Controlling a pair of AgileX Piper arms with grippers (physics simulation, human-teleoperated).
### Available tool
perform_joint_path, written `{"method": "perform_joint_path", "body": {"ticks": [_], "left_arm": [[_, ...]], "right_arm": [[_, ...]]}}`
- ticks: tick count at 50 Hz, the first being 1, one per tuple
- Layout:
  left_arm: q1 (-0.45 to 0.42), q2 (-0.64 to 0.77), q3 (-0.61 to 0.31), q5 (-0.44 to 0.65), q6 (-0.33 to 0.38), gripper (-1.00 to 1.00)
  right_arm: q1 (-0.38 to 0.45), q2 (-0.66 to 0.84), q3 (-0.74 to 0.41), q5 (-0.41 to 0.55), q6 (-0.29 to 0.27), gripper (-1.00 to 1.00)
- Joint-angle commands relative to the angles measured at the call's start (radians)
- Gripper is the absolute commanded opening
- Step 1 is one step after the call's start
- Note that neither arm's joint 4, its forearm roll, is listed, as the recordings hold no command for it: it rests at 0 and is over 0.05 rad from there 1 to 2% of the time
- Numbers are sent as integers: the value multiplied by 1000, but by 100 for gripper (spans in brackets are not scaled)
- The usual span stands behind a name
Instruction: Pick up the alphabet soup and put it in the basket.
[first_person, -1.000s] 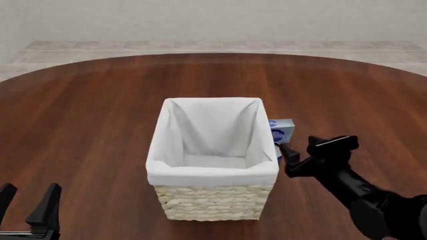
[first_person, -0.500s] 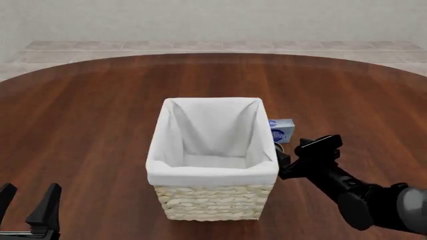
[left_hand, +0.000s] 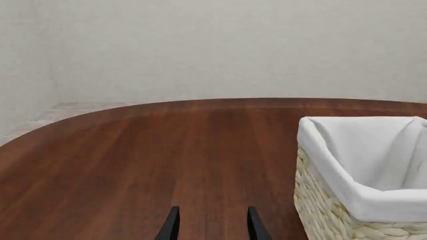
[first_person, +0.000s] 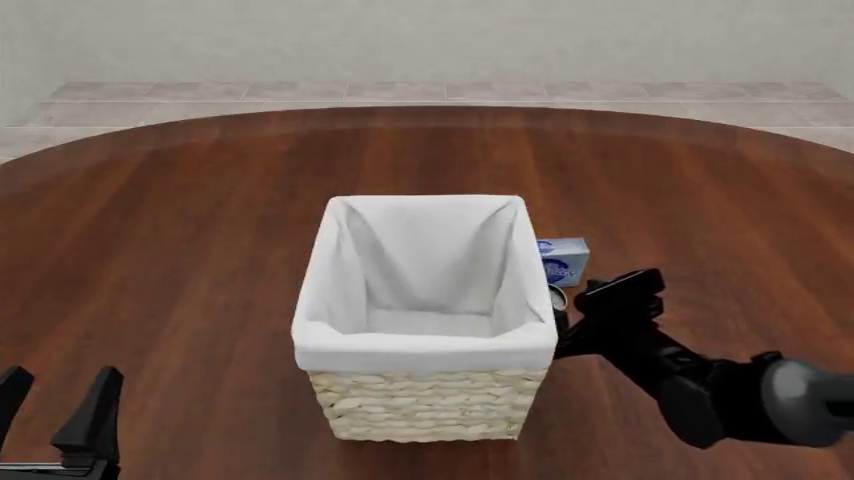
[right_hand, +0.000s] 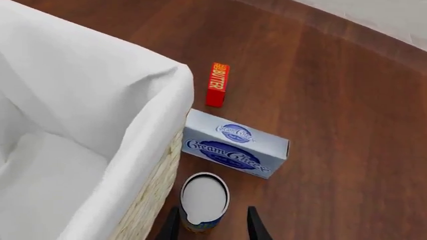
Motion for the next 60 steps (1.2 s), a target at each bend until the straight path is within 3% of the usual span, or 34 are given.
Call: {"method": "perform_joint_path", "body": {"ticks": [1, 60], "left_arm": [[0, 0, 0, 0, 0, 100], [0, 0, 0, 0, 0, 100]], "right_arm": [[-3, 35, -16, -9, -5, 100], [9, 181, -105, 2, -14, 100]]}}
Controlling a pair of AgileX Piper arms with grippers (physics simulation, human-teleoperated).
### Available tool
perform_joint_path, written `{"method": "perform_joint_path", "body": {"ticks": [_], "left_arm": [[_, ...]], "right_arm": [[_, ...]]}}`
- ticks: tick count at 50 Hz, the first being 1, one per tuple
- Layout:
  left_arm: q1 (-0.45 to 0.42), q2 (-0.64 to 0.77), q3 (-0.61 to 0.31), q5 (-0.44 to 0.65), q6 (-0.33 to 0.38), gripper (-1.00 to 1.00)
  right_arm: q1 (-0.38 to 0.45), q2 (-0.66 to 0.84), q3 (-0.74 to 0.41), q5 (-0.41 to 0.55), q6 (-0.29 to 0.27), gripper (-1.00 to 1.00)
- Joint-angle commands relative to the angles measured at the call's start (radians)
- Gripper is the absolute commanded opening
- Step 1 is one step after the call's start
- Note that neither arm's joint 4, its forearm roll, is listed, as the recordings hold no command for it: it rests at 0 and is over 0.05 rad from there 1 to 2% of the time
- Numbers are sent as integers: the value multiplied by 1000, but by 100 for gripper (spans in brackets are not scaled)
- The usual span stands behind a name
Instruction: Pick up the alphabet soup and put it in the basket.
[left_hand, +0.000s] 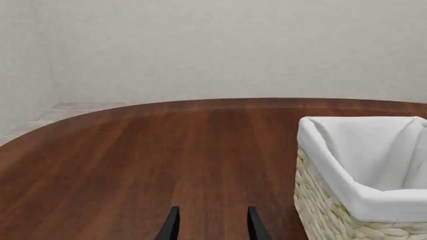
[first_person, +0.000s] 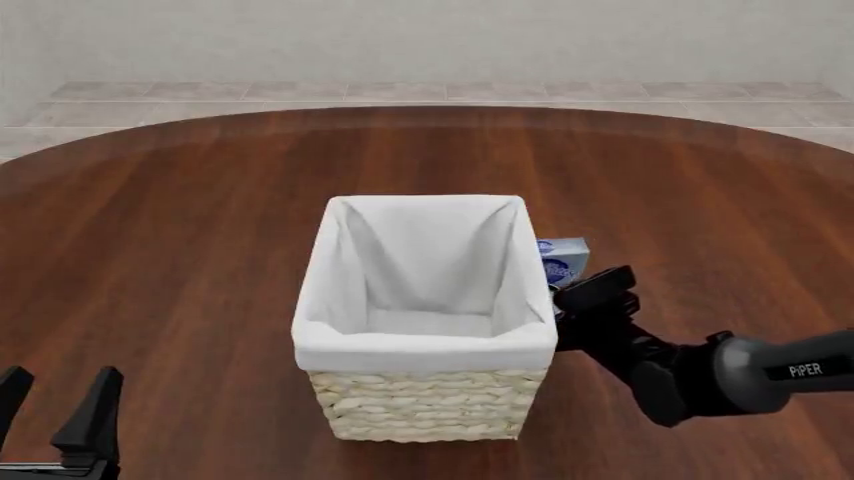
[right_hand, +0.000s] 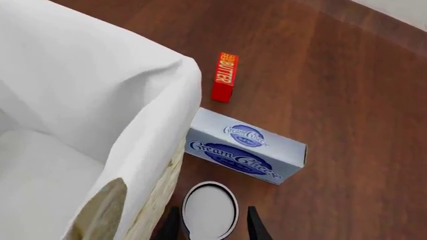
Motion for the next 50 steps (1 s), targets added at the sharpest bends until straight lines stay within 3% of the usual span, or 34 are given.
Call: {"method": "perform_joint_path", "body": {"ticks": [1, 27, 28, 50], "left_arm": [[0, 0, 0, 0, 0, 100], [0, 0, 0, 0, 0, 100], [0, 0, 0, 0, 0, 100], [0, 0, 0, 0, 0, 100]], "right_arm": [[-2, 33, -15, 7, -3, 100], [-1, 66, -30, 15, -7, 100], [-5, 62, -28, 13, -9, -100], [-12, 31, -12, 11, -15, -100]]}}
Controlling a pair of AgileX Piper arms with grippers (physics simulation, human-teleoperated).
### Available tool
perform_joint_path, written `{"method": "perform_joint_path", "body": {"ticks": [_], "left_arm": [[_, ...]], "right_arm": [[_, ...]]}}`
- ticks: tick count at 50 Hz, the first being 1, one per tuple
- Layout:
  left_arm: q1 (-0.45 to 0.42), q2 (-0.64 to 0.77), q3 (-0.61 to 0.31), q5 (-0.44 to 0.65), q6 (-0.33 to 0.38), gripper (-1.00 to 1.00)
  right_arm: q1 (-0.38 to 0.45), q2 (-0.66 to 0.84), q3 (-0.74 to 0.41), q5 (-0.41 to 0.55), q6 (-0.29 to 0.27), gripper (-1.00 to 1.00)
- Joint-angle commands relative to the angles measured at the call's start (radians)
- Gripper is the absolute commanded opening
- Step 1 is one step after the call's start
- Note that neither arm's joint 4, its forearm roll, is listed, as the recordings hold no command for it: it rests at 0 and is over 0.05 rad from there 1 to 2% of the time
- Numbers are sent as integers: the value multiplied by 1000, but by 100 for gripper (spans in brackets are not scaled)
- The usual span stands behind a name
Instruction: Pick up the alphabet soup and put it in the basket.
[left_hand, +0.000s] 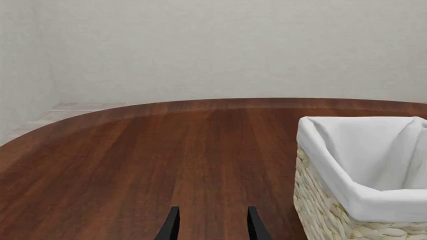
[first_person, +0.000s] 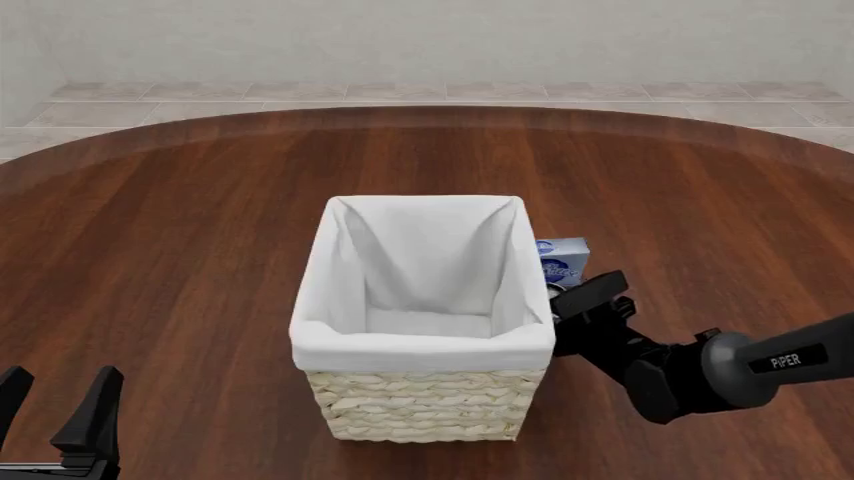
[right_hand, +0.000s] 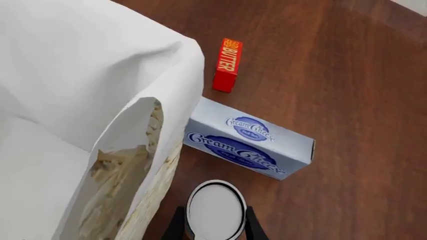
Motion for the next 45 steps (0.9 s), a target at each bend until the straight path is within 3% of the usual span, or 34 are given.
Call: {"method": "perform_joint_path", "body": {"ticks": [1, 34, 45], "left_arm": [[0, 0, 0, 0, 0, 100], [0, 0, 0, 0, 0, 100], [0, 0, 0, 0, 0, 100]], "right_arm": [[-7, -21, 5, -1, 12, -100], [-58, -248, 125, 52, -22, -100], [-61, -439, 97, 203, -37, -100]]}}
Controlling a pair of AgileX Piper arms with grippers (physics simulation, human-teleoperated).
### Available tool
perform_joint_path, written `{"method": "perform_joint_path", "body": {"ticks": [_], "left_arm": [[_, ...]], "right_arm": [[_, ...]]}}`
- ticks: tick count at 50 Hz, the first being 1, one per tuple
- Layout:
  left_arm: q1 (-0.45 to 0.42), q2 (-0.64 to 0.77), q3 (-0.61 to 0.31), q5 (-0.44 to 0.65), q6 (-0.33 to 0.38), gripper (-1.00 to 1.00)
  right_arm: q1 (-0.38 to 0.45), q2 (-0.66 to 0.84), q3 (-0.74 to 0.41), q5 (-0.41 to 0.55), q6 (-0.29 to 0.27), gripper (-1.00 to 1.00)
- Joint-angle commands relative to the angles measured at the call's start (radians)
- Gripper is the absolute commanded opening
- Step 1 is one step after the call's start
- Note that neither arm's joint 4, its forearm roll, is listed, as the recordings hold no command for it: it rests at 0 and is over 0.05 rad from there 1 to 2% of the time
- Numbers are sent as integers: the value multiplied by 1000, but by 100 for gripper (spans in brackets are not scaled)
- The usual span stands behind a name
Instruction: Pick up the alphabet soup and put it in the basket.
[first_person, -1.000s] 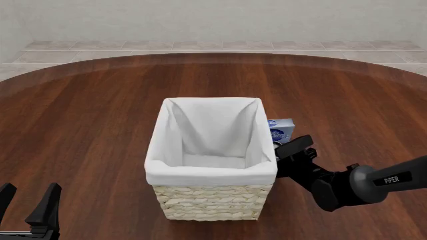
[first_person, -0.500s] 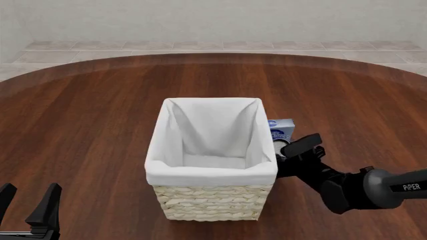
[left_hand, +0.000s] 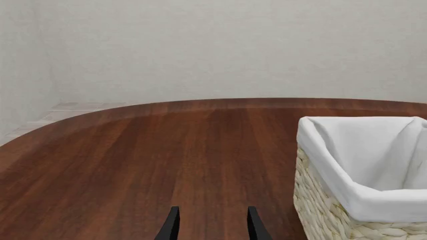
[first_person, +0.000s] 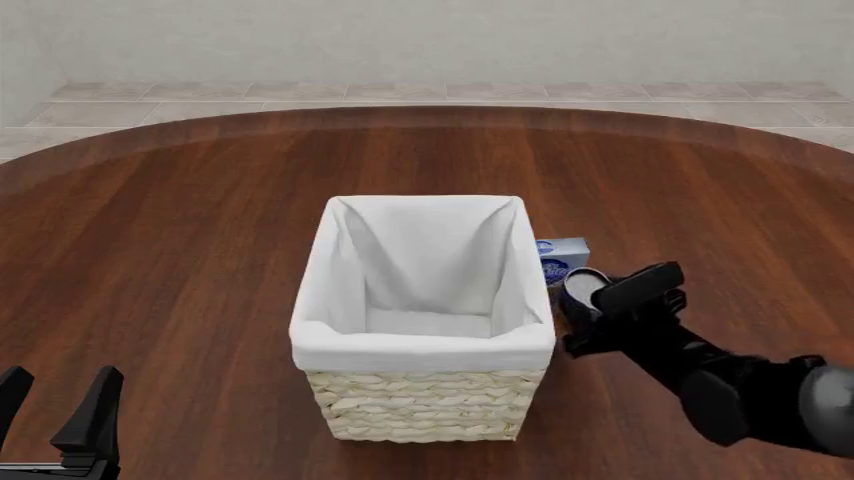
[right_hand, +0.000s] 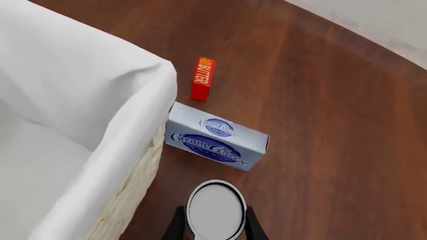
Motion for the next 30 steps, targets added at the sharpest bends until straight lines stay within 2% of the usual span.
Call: {"method": "perform_joint_path", "body": {"ticks": [1, 5, 9, 16, 17, 22, 23, 25, 27, 29, 30], "left_arm": [[0, 0, 0, 0, 0, 100], [0, 0, 0, 0, 0, 100], [0, 0, 0, 0, 0, 100], [0, 0, 0, 0, 0, 100], [0, 0, 0, 0, 0, 100], [0, 0, 0, 0, 0, 100], [0, 0, 0, 0, 0, 100], [0, 0, 0, 0, 0, 100], [0, 0, 0, 0, 0, 100], [0, 0, 0, 0, 0, 100], [0, 0, 0, 0, 0, 100]], "right_arm": [[-1, -176, -28, 128, -7, -100], [1, -214, -58, 180, -7, -100], [-23, -245, -82, 211, -35, -100], [-31, -304, -170, 327, -26, -100], [-24, -312, -186, 345, -10, -100], [-23, -319, -237, 391, -35, -100], [-18, -326, -257, 410, -13, -100], [-14, -330, -286, 437, -29, -100], [-3, -333, -321, 469, -13, -100], [-5, -318, -345, 484, -54, -100], [-1, -315, -360, 496, -50, -100]]}}
